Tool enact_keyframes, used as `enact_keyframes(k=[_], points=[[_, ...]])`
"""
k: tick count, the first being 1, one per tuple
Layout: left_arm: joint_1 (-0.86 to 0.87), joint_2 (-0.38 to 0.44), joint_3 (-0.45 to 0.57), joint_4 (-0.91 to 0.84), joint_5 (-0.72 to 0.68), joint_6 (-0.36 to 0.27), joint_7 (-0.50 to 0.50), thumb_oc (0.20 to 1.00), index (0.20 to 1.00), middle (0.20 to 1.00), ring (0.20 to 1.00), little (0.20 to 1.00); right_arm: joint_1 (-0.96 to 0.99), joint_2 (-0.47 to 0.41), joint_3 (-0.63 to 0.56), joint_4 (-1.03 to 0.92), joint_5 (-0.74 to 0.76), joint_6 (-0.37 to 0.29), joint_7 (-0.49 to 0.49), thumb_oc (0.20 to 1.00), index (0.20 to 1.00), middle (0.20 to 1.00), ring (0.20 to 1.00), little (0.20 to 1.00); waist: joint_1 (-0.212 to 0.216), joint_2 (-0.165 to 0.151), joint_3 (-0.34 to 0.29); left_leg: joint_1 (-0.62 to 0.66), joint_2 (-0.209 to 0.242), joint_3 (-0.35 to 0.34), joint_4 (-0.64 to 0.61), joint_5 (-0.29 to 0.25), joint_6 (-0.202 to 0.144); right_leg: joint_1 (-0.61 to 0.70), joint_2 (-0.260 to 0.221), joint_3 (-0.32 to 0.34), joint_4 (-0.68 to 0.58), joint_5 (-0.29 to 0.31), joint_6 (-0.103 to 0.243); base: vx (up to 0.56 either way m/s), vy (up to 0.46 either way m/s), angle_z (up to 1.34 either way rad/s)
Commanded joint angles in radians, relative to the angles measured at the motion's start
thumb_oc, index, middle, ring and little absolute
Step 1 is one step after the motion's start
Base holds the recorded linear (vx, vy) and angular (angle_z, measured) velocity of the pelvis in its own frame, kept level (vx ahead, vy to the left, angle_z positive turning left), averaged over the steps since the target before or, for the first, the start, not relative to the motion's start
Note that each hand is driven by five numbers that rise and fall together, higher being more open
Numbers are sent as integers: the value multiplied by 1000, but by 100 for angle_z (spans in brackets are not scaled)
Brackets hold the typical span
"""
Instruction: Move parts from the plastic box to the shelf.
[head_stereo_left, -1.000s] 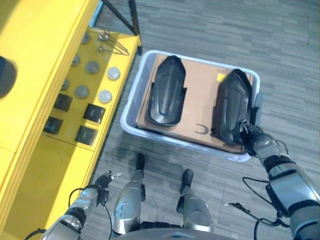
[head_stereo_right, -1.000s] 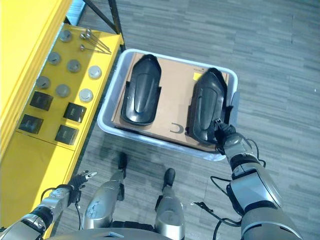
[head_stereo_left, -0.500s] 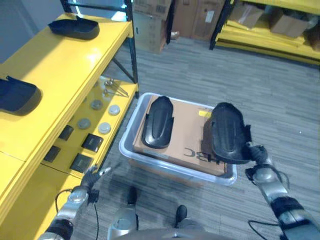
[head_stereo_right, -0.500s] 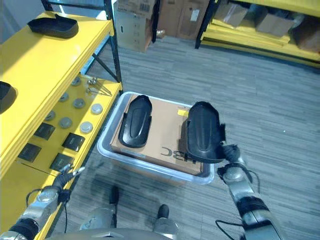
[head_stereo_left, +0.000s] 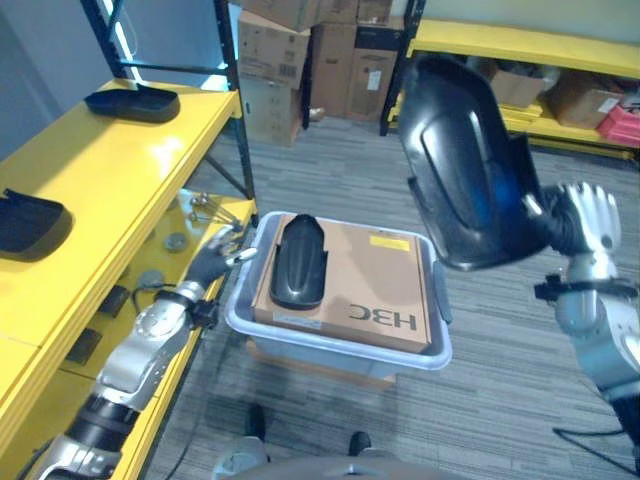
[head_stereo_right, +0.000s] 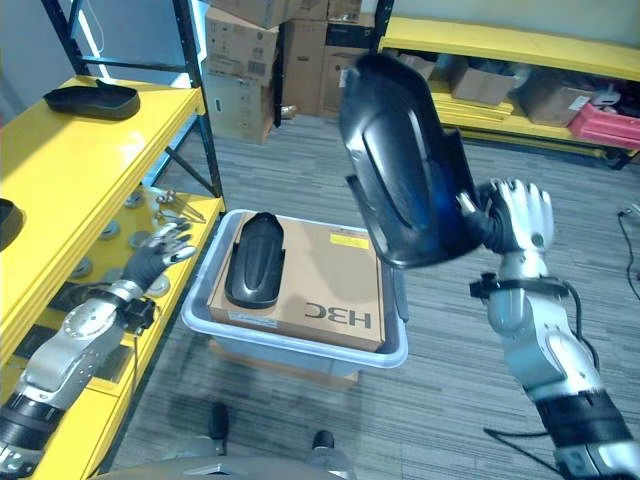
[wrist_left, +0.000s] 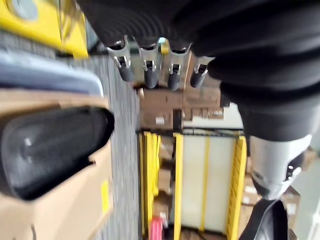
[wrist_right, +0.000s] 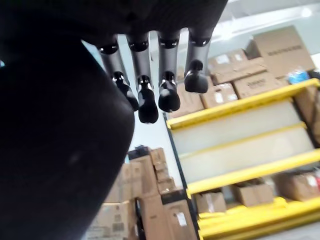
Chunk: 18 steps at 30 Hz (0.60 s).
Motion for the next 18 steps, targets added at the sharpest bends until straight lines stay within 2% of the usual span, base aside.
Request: enact_keyframes(k=[1, 7, 18], points=[[-110, -11, -27, 25, -62, -23, -30, 1000, 1000, 1000, 1000, 1000, -176, -59, 27, -8, -24, -23, -54, 200, 200, 200, 200, 200, 19, -18, -18, 125, -10, 44, -2, -216, 4, 42, 28, -41, 3, -114, -7, -8, 20, -12], [-232, -79, -132, 40, -201, 11, -43, 1000, 1000, 1000, 1000, 1000, -368, -13, 204, 9, -83, -38, -19, 200, 200, 200, 200, 200, 12, -14, -38, 134, -14, 44, -2, -228, 7, 45, 25, -33, 3, -119, -4, 1, 14, -4], [-300, -115, -185, 42, -198, 0, -38, 1000, 1000, 1000, 1000, 1000, -441, 68, 328, 36, -78, -94, -46, 200, 200, 200, 200, 200, 17, -13, -48, 134, -20, 35, -2, -234, 10, 46, 19, -41, 3, -118, 2, 4, 6, 0]])
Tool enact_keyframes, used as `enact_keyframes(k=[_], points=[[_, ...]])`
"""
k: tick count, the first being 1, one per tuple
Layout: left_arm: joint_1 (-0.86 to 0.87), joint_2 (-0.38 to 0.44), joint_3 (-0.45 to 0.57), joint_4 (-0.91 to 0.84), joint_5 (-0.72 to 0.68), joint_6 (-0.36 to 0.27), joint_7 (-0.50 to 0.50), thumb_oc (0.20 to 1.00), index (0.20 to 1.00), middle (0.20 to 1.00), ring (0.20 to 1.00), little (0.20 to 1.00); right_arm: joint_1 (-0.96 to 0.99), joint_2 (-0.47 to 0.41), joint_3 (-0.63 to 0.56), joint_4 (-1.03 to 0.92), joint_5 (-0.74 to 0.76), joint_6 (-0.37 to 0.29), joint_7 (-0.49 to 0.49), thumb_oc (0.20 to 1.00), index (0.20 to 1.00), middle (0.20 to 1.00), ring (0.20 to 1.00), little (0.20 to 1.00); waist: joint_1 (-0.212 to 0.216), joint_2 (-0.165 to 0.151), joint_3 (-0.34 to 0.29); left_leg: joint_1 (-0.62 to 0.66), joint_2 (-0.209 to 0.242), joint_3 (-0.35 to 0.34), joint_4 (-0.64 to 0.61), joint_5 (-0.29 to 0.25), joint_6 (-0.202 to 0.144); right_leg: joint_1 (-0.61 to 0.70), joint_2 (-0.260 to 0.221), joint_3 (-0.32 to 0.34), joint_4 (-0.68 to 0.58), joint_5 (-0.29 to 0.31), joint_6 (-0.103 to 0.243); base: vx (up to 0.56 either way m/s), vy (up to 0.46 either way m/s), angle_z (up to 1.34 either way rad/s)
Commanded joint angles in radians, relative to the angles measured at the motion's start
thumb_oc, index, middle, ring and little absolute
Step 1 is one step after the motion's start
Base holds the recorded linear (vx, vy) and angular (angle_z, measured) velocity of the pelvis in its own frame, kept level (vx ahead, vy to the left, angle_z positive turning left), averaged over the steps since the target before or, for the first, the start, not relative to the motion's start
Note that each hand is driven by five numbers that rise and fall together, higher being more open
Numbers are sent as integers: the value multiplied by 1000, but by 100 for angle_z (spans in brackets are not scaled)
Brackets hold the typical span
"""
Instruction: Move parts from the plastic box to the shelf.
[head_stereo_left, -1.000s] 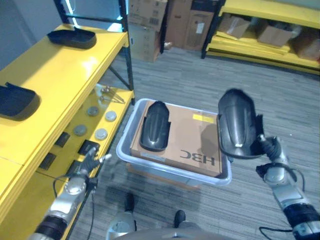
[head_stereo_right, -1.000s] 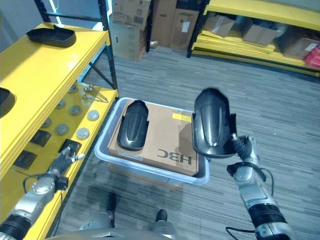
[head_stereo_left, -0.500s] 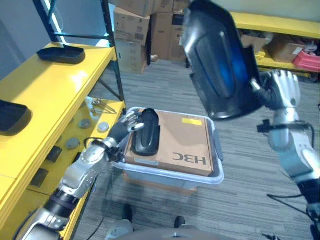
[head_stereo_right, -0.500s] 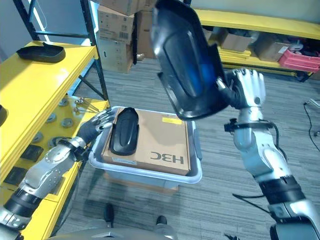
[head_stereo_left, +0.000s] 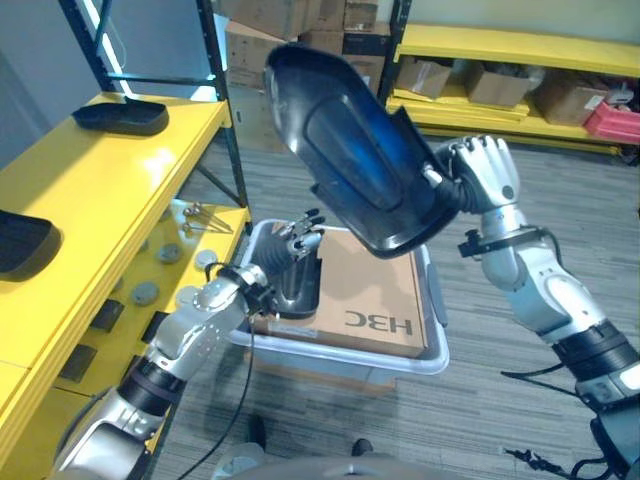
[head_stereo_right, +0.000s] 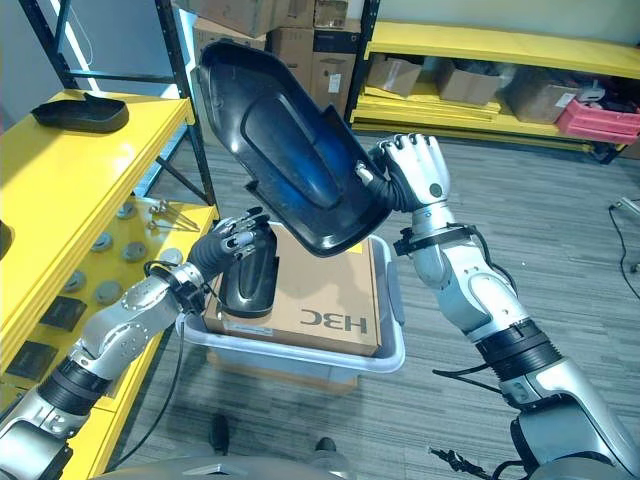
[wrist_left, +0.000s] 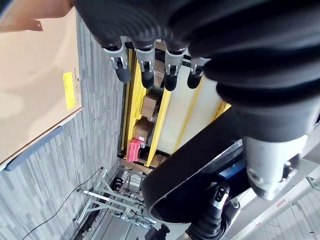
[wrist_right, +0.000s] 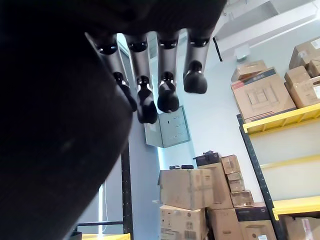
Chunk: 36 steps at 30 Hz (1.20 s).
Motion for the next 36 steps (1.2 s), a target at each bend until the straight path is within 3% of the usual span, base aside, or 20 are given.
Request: enact_keyframes(k=[1, 11, 15, 20, 21, 22, 25, 30, 34, 36], points=[[-133, -27, -52, 48, -11, -58, 10, 1000, 1000, 1000, 1000, 1000, -162, 17, 19, 25, 31, -43, -74, 200, 200, 200, 200, 200, 23, -18, -39, 104, -19, 20, -2, -221, 3, 23, 20, -48, 3, -122, -1, 0, 0, 0], [-143, -82, -43, 57, -97, -118, 28, 1000, 1000, 1000, 1000, 1000, -138, 98, 58, 14, 40, -111, -78, 200, 200, 200, 200, 200, 27, -18, -34, 111, -21, 12, -2, -227, 5, 31, 22, -49, 3, -128, -6, 0, 0, 0], [-151, -98, -37, 50, -170, -132, 7, 1000, 1000, 1000, 1000, 1000, -118, 126, 65, 2, 24, -165, -87, 200, 200, 200, 200, 200, 22, -17, -35, 113, -21, 14, -2, -228, 5, 32, 23, -47, 3, -129, -6, 0, 0, 0], [-162, -101, -32, 24, -147, -158, 33, 1000, 1000, 1000, 1000, 1000, -109, 169, 86, -44, 26, -270, -94, 200, 200, 200, 200, 200, 23, -14, -37, 113, -23, 13, -2, -231, 6, 31, 23, -47, 3, -131, -7, 0, 0, 0], [-162, -101, -29, 23, -142, -160, 40, 542, 542, 542, 542, 542, -106, 173, 86, -52, 30, -286, -90, 200, 200, 200, 200, 200, 23, -13, -38, 113, -23, 13, -2, -231, 6, 32, 23, -47, 3, -132, -7, 0, 0, 0], [-162, -97, -28, 20, -139, -167, 45, 200, 200, 200, 200, 200, -102, 176, 87, -65, 33, -299, -82, 200, 200, 200, 200, 200, 23, -13, -37, 114, -23, 13, -2, -231, 6, 32, 23, -47, 3, -131, -7, 0, 0, 0], [-152, -94, -22, 18, -130, -186, 67, 200, 200, 200, 200, 200, -83, 193, 92, -98, 79, -351, -37, 200, 200, 200, 200, 200, 26, -13, -38, 114, -25, 11, -2, -231, 7, 34, 23, -48, 3, -131, -7, 0, 0, 0], [-130, -109, -13, 15, -91, -240, 116, 200, 200, 200, 200, 200, -46, 247, 121, -147, 162, -371, 36, 200, 200, 200, 200, 200, 30, -13, -32, 115, -26, 6, -2, -230, 8, 35, 23, -47, 3, -132, -10, 0, -8, 0], [-112, -133, -3, 4, -70, -351, 168, 200, 200, 200, 200, 200, -7, 318, 158, -166, 273, -411, 118, 200, 200, 200, 200, 200, 36, -14, -24, 112, -26, 2, -2, -229, 8, 33, 22, -52, 3, -131, -13, -7, -45, 0], [-106, -146, 10, -1, 13, -451, 243, 200, 200, 200, 200, 200, 15, 381, 199, -168, 379, -432, 192, 200, 200, 200, 200, 200, 43, -17, -18, 107, -25, -5, -2, -226, 5, 31, 22, -57, 3, -132, -17, -15, -81, 1]])
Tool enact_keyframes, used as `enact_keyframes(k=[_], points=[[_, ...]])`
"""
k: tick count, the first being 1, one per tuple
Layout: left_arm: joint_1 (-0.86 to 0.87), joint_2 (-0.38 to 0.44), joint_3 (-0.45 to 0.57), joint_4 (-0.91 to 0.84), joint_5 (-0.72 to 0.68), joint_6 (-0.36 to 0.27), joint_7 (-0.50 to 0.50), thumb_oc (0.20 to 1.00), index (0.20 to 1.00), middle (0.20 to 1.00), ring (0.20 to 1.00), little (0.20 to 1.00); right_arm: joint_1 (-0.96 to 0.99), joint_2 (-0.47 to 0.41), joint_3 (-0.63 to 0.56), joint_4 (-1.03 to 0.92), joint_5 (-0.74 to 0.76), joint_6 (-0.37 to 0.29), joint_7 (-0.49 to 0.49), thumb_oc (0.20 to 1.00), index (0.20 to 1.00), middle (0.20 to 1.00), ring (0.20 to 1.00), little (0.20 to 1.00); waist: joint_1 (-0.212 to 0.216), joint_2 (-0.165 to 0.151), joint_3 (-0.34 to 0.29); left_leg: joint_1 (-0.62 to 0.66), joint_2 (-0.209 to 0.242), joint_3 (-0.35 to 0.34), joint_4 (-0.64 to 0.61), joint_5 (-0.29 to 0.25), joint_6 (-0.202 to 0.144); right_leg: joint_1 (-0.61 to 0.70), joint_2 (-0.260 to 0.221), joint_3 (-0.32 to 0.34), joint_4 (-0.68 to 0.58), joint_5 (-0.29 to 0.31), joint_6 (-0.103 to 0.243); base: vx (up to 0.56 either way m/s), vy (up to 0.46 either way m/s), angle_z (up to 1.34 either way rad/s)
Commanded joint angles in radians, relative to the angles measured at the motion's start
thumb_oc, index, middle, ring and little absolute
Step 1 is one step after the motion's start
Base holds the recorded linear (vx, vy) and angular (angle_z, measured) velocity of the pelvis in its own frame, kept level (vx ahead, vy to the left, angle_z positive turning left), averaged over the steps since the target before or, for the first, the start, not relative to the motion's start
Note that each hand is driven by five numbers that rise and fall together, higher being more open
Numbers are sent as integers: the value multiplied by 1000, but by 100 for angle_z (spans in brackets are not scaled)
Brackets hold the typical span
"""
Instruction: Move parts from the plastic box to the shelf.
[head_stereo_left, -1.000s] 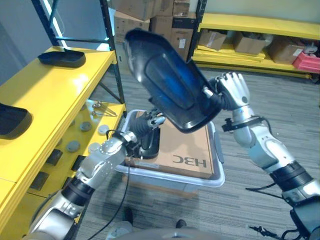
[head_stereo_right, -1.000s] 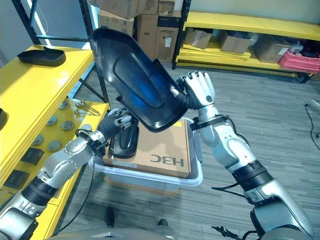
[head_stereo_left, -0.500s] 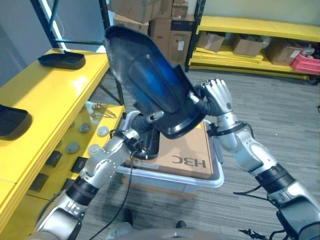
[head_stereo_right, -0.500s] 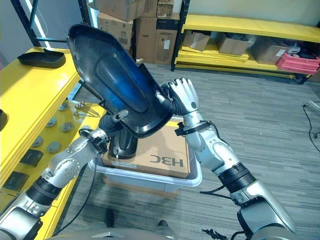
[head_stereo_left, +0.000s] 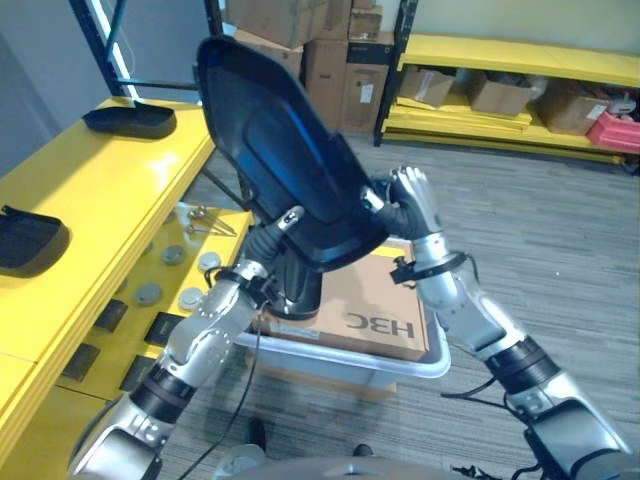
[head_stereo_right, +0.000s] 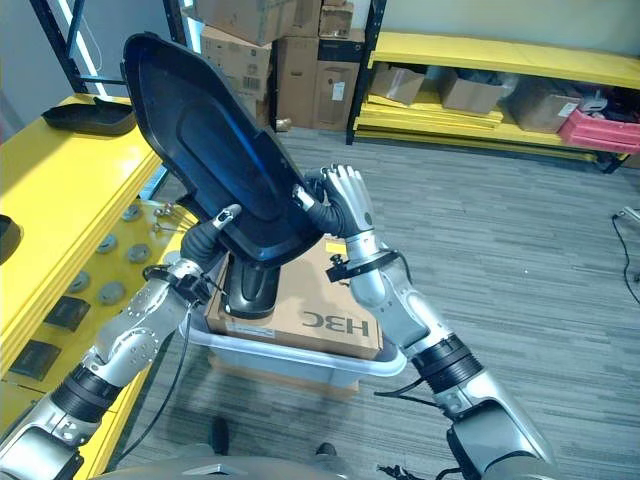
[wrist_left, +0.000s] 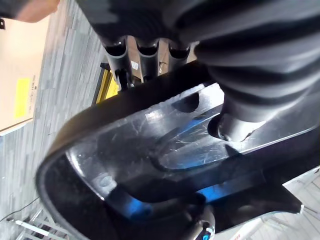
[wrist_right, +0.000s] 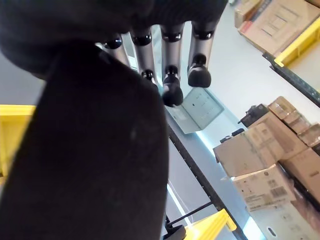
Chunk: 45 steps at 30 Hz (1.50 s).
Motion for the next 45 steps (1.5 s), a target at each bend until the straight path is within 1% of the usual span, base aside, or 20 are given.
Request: enact_keyframes(k=[1, 7, 8, 9, 10, 13, 17, 20, 24, 26, 27, 30, 31, 32, 34, 35, 38, 41, 43, 45], points=[[-157, -71, 24, -12, 108, -235, 59, 200, 200, 200, 200, 200, -18, 86, 147, -163, 256, -224, 158, 200, 200, 200, 200, 200, 29, -19, 0, 107, -25, 2, -2, -228, 1, 31, 22, -57, 3, -131, -18, -1, -65, 2], [-130, -48, 41, -19, 274, -299, 142, 200, 200, 200, 200, 200, 39, 121, 155, -174, 273, -262, 190, 200, 200, 200, 200, 200, 42, -22, 2, 97, -26, -9, -2, -222, -2, 26, 18, -72, 3, -127, -16, -9, -50, 4], [-131, -41, 42, -18, 309, -310, 163, 200, 200, 200, 200, 200, 42, 122, 158, -176, 278, -262, 199, 307, 307, 307, 307, 307, 44, -22, 4, 95, -26, -11, -2, -221, -1, 26, 18, -74, 3, -126, -17, -17, -46, 10], [-132, -34, 45, -16, 339, -312, 179, 200, 200, 200, 200, 200, 45, 120, 158, -180, 297, -253, 215, 928, 928, 928, 928, 928, 45, -23, 6, 95, -26, -13, -2, -220, -1, 27, 18, -75, 3, -127, -19, -13, -38, 10], [-129, -29, 51, -18, 369, -311, 196, 200, 200, 200, 200, 200, 45, 119, 159, -177, 314, -252, 215, 1000, 1000, 1000, 1000, 1000, 47, -22, 8, 94, -27, -16, -2, -219, -1, 28, 18, -75, 3, -127, -19, -9, -30, 12], [-104, 16, 98, -15, 519, -314, 289, 200, 200, 200, 200, 200, 81, 116, 123, -198, 408, -257, 216, 1000, 1000, 1000, 1000, 1000, 51, -22, 12, 96, -26, -22, -2, -218, -2, 33, 18, -76, 5, -130, -21, 2, -45, 9], [-67, 48, 149, -9, 605, -317, 361, 200, 200, 200, 200, 200, 122, 110, 72, -217, 447, -266, 200, 1000, 1000, 1000, 1000, 1000, 55, -20, 15, 100, -26, -31, -2, -215, -1, 37, 18, -74, 13, -135, -24, 18, -48, 4], [-27, 74, 209, 3, 678, -331, 429, 200, 200, 200, 200, 200, 153, 104, 32, -227, 479, -271, 229, 1000, 1000, 1000, 1000, 1000, 60, -15, 22, 106, -24, -42, -2, -210, -1, 37, 18, -75, 32, -147, -31, 45, -60, 0], [50, 101, 312, -10, 791, -376, 537, 200, 200, 200, 200, 200, 185, 108, -5, -240, 601, -272, 311, 1000, 1000, 1000, 1000, 1000, 83, 2, 49, 88, -11, -77, 0, -183, -17, 22, 21, -91, 73, -174, -54, 19, -60, 10], [141, 102, 416, -40, 840, -460, 614, 200, 200, 200, 200, 200, 208, 134, -20, -219, 695, -248, 370, 1000, 1000, 1000, 1000, 1000, 111, 27, 86, 47, 12, -84, 2, -142, -52, 4, 21, -129, 94, -191, -72, -60, -10, 25], [152, 101, 425, -45, 839, -470, 614, 200, 200, 200, 200, 200, 214, 138, -22, -215, 697, -243, 371, 1000, 1000, 1000, 1000, 1000, 111, 30, 89, 42, 18, -75, 2, -135, -57, 5, 21, -138, 95, -191, -72, -40, 10, 31], [211, 89, 479, -87, 866, -515, 591, 200, 200, 200, 200, 200, 267, 155, -43, -191, 662, -205, 374, 1000, 1000, 1000, 1000, 1000, 106, 44, 109, 15, 77, 53, 5, -82, -85, 20, 12, -215, 102, -189, -69, -9, 16, 72], [244, 90, 504, -99, 841, -547, 562, 200, 200, 200, 200, 200, 305, 161, -50, -164, 624, -188, 360, 1000, 1000, 1000, 1000, 1000, 80, 48, 120, 25, 122, 187, 7, -59, -110, 49, 3, -273, 106, -200, -55, -34, 36, 129], [255, 92, 514, -97, 826, -571, 546, 200, 200, 200, 200, 200, 327, 163, -56, -139, 608, -184, 362, 1000, 1000, 1000, 1000, 1000, 63, 50, 122, 32, 147, 274, 10, -36, -116, 55, -3, -315, 112, -195, -50, -53, 39, 145], [270, 99, 528, -92, 822, -596, 534, 200, 200, 200, 200, 200, 356, 166, -61, -72, 595, -214, 358, 1000, 1000, 1000, 1000, 1000, 45, 46, 119, 49, 171, 365, 17, -16, -119, 55, -11, -358, 117, -184, -46, -113, 78, 175], [286, 110, 537, -89, 840, -608, 553, 200, 200, 200, 200, 200, 370, 166, -63, 0, 590, -229, 387, 1000, 1000, 1000, 1000, 1000, 39, 37, 114, 57, 176, 400, 46, -32, -110, 54, -20, -381, 122, -178, -45, -90, 131, 190], [299, 126, 550, -94, 899, -597, 612, 200, 200, 200, 200, 200, 372, 166, -47, 119, 595, -256, 400, 1000, 1000, 1000, 1000, 1000, 46, 22, 105, 60, 171, 426, 109, -77, -87, 56, -41, -410, 128, -172, -49, -31, 155, 122], [296, 152, 562, -125, 921, -593, 613, 200, 200, 200, 200, 200, 362, 183, -24, 254, 585, -255, 356, 1000, 1000, 1000, 1000, 1000, 61, 9, 87, 67, 152, 467, 146, -139, -52, 65, -72, -466, 140, -167, -46, -37, 265, 92], [295, 162, 562, -146, 934, -606, 596, 200, 200, 200, 200, 200, 354, 202, -4, 338, 576, -257, 315, 1000, 1000, 1000, 1000, 1000, 77, 18, 72, 75, 133, 480, 101, -140, -44, 75, -87, -497, 152, -173, -35, 7, 356, 96], [275, 192, 554, -169, 942, -591, 563, 200, 200, 200, 200, 200, 341, 235, 6, 461, 572, -237, 299, 1000, 1000, 1000, 1000, 1000, 110, 43, 58, 67, 88, 421, 45, -138, -24, 82, -134, -518, 242, -201, -28, 106, 469, 92]])
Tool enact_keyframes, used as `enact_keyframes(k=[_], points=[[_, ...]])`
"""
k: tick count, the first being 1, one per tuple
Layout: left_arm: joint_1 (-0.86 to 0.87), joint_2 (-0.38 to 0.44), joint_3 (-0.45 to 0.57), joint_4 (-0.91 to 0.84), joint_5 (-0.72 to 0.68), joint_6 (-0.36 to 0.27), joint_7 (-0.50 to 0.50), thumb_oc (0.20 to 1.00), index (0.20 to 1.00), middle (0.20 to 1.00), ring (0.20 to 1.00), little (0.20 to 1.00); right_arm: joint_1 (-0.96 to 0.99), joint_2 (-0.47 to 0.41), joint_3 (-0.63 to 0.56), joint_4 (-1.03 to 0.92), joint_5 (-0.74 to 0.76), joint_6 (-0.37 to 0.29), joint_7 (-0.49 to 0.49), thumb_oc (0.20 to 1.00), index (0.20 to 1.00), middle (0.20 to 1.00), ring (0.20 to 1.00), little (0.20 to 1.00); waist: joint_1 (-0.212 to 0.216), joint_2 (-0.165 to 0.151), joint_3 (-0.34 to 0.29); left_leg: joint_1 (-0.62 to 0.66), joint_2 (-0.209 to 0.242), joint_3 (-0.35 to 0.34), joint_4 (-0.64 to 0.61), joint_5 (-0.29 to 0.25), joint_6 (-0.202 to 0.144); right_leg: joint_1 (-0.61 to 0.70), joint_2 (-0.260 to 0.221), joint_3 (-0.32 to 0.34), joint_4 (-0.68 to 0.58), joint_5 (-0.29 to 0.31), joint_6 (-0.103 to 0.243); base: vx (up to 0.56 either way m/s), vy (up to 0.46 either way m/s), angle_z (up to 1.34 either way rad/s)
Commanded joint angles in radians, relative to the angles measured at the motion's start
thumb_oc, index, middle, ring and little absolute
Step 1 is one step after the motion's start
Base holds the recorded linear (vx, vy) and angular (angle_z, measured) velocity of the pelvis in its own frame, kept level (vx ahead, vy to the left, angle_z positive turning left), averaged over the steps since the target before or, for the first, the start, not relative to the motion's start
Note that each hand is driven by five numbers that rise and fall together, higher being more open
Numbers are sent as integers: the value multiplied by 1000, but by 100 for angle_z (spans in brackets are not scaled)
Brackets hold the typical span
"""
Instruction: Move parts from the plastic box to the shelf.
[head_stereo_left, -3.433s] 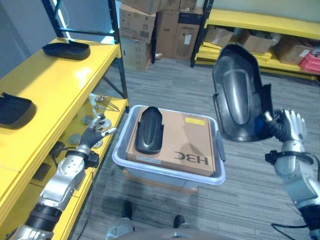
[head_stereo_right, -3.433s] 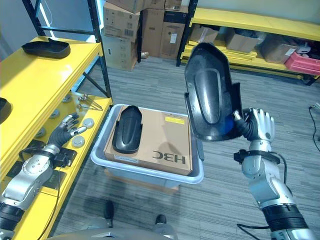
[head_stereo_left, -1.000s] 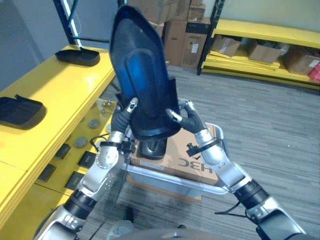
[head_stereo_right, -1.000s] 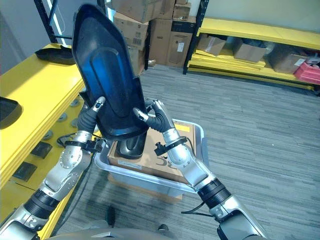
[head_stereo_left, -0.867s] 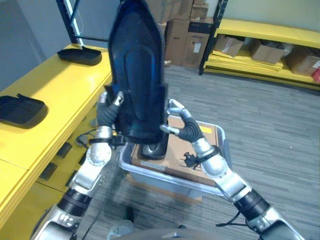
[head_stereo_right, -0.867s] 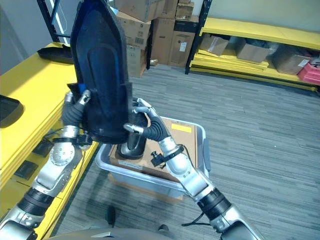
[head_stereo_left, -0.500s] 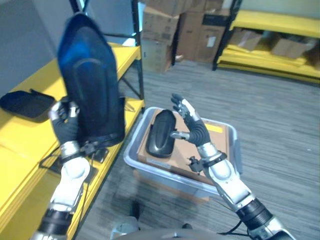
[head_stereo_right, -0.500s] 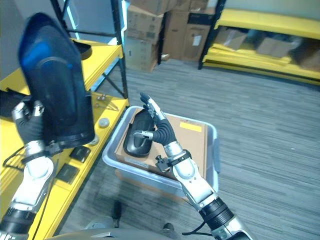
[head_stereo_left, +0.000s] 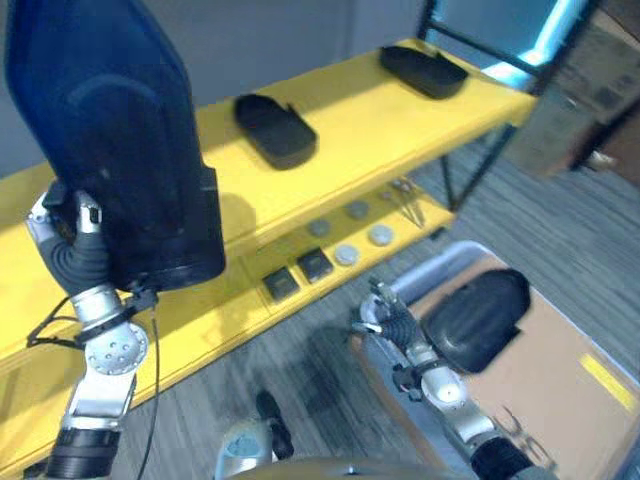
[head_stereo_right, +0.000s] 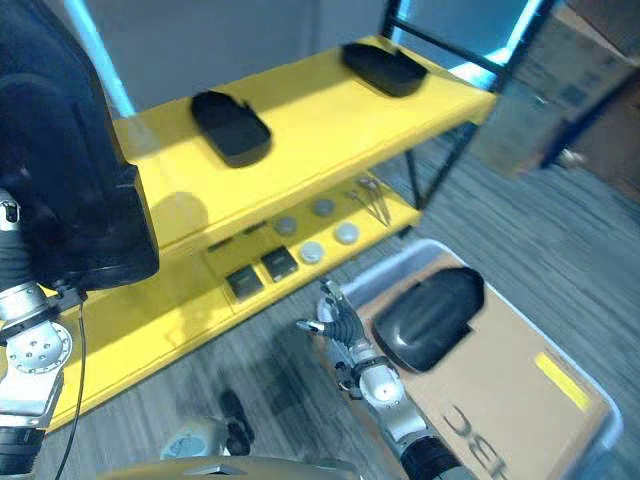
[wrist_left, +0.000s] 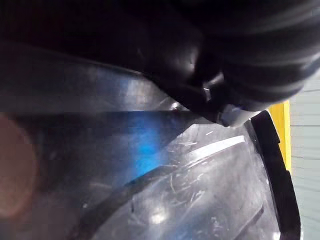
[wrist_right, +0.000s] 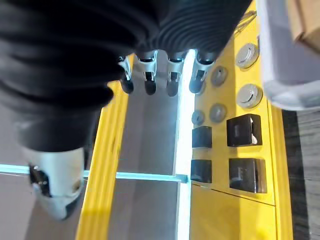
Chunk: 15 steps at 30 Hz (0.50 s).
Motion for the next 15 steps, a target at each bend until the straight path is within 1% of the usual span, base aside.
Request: enact_keyframes(k=[1, 2, 3, 4, 5, 6, 7, 8, 9, 10, 11, 12, 13, 14, 15], points=[[-56, 84, 29, -88, 37, -55, -22, 200, 200, 200, 200, 200, -54, 51, 4, 27, -20, -26, -25, 1000, 1000, 1000, 1000, 1000, 17, 51, -45, 68, 115, -112, -46, -75, -131, -122, 29, 6, 83, -79, -49, 129, 347, 60], [-69, 96, 23, -88, 26, -47, -35, 200, 200, 200, 200, 200, -55, 56, 3, 48, -13, -14, -19, 1000, 1000, 1000, 1000, 1000, 16, 54, -47, 70, 101, -137, -57, -80, -122, -137, 13, 26, 121, -80, -46, 129, 178, 51], [-99, 110, -2, -77, 12, -38, -59, 200, 200, 200, 200, 200, -61, 58, 11, 80, 2, 13, -21, 1000, 1000, 1000, 1000, 1000, -1, 53, -45, 78, 80, -186, -74, -89, -111, -180, 13, 114, 167, -76, -34, 123, 136, 77], [-109, 115, -9, -72, 8, -31, -58, 200, 200, 200, 200, 200, -62, 58, 13, 86, 0, 22, -15, 1000, 1000, 1000, 1000, 1000, -8, 52, -45, 76, 75, -199, -75, -93, -109, -191, 18, 137, 172, -78, -32, 136, 60, 94], [-133, 121, -42, -54, -8, -40, -57, 200, 200, 200, 200, 200, -55, 51, 15, 91, 5, 36, -18, 1000, 1000, 1000, 1000, 1000, -33, 47, -41, 72, 59, -259, -76, -103, -103, -220, 74, 231, 151, -103, -35, 151, 10, 143], [-165, 116, -83, -31, -24, -43, -53, 200, 200, 200, 200, 200, -34, 44, 12, 105, -3, 65, 7, 1000, 1000, 1000, 1000, 1000, -72, 39, -39, 69, 35, -332, -78, -119, -96, -245, 134, 336, 109, -107, -40, 153, -12, 165], [-172, 114, -93, -26, -26, -42, -50, 200, 200, 200, 200, 200, -25, 41, 11, 110, -12, 69, 9, 1000, 1000, 1000, 1000, 1000, -83, 36, -39, 69, 27, -353, -80, -123, -95, -251, 149, 366, 89, -99, -39, 67, -17, 194], [-184, 111, -105, -19, -32, -36, -44, 200, 200, 200, 200, 200, -7, 35, 6, 118, -12, 82, 20, 1000, 1000, 1000, 1000, 1000, -100, 35, -37, 57, 18, -371, -82, -110, -90, -266, 174, 395, 51, -62, -46, 28, -48, 163], [-193, 105, -113, -11, -50, -35, -52, 200, 200, 200, 200, 200, 6, 31, -3, 151, 3, 71, 28, 1000, 1000, 1000, 1000, 1000, -113, 30, -39, 58, 6, -398, -86, -114, -92, -268, 194, 433, 12, -42, -47, 32, -74, 150], [-198, 103, -115, -5, -59, -34, -55, 200, 200, 200, 200, 200, 10, 29, -10, 175, 21, 66, 44, 1000, 1000, 1000, 1000, 1000, -118, 28, -40, 59, -2, -410, -86, -118, -93, -265, 204, 449, -10, -30, -47, 117, -157, 136], [-207, 87, -116, -3, -47, -25, -58, 200, 200, 200, 200, 200, 20, 28, -38, 238, 101, 48, 90, 1000, 1000, 1000, 1000, 1000, -125, 24, -44, 50, -16, -443, -86, -120, -96, -255, 230, 485, -58, -14, -56, 106, -164, 109], [-211, 82, -115, -8, -42, -9, -61, 200, 200, 200, 200, 200, 20, 31, -49, 265, 132, 53, 112, 1000, 1000, 1000, 1000, 1000, -123, 21, -48, 49, -20, -448, -86, -123, -98, -250, 234, 491, -69, -13, -58, 106, -230, 102], [-216, 76, -113, -15, -36, 26, -63, 200, 200, 200, 200, 200, 16, 37, -61, 300, 164, 80, 141, 1000, 1000, 1000, 1000, 1000, -121, 19, -52, 50, -25, -456, -86, -125, -100, -243, 239, 498, -80, -13, -60, 75, -217, 84], [-217, 73, -109, -15, -43, 47, -62, 200, 200, 200, 200, 200, 9, 44, -70, 331, 179, 120, 163, 1000, 1000, 1000, 1000, 1000, -118, 18, -53, 55, -29, -465, -86, -125, -100, -242, 241, 505, -81, -14, -63, 60, -253, 107], [-205, 68, -92, -15, -72, 59, -71, 200, 200, 200, 200, 200, -6, 58, -87, 415, 192, 175, 199, 1000, 1000, 1000, 1000, 1000, -113, 19, -47, 57, -39, -459, -55, -141, -98, -239, 243, 516, -71, -32, -76, 33, -185, 79]])
